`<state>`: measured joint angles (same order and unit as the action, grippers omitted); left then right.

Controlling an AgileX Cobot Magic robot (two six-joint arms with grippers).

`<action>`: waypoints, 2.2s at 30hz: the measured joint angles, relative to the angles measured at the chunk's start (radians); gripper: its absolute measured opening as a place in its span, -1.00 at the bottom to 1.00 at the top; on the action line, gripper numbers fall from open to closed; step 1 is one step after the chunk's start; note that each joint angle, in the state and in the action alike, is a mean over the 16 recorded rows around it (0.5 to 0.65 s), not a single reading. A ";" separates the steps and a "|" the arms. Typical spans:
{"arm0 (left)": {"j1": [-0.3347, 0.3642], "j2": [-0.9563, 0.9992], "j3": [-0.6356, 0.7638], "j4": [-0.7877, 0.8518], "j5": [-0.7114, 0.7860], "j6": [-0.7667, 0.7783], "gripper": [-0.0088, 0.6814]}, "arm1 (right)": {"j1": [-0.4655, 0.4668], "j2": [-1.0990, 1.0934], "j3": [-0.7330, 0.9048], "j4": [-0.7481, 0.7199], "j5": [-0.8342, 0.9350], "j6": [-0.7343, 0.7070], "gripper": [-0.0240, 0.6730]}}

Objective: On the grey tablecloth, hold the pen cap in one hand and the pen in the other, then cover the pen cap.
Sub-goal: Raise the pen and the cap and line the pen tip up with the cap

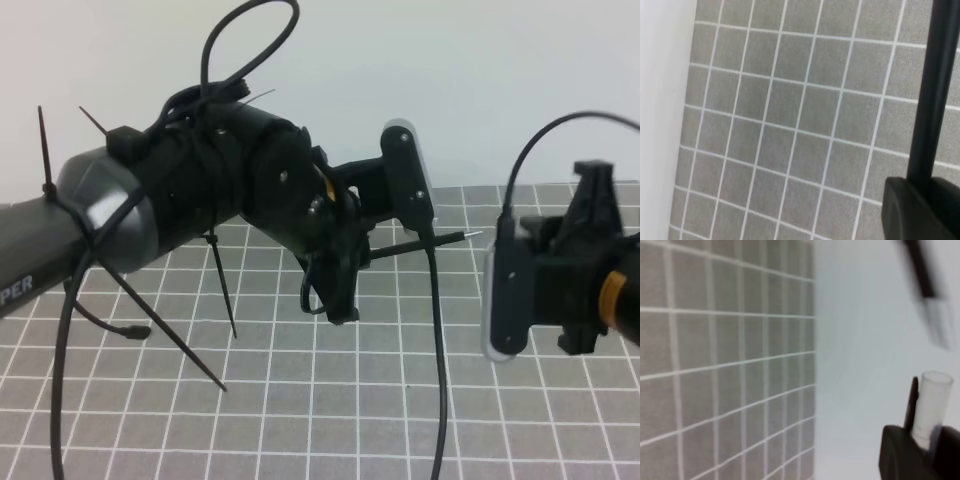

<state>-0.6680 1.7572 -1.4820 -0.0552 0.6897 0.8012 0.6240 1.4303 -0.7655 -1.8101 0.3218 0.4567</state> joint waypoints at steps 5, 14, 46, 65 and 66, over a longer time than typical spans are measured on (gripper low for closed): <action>-0.014 -0.001 0.000 0.013 0.004 -0.007 -0.85 | 0.000 0.024 -0.017 0.001 0.013 -0.009 -0.94; -0.031 -0.002 0.000 0.070 0.008 -0.046 -0.85 | 0.000 0.040 -0.054 0.010 0.030 -0.013 -0.94; 0.010 -0.002 0.000 0.064 -0.037 -0.055 -0.85 | 0.000 0.042 -0.062 0.061 0.024 -0.024 -0.94; -0.018 -0.011 0.000 0.137 -0.079 -0.078 -0.85 | 0.000 0.042 -0.062 0.077 0.027 -0.031 -0.94; -0.018 -0.012 0.000 0.139 -0.082 -0.080 -0.85 | 0.000 0.042 -0.062 0.078 0.024 -0.032 -0.94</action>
<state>-0.6857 1.7450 -1.4820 0.0841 0.6073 0.7212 0.6240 1.4719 -0.8279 -1.7326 0.3458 0.4248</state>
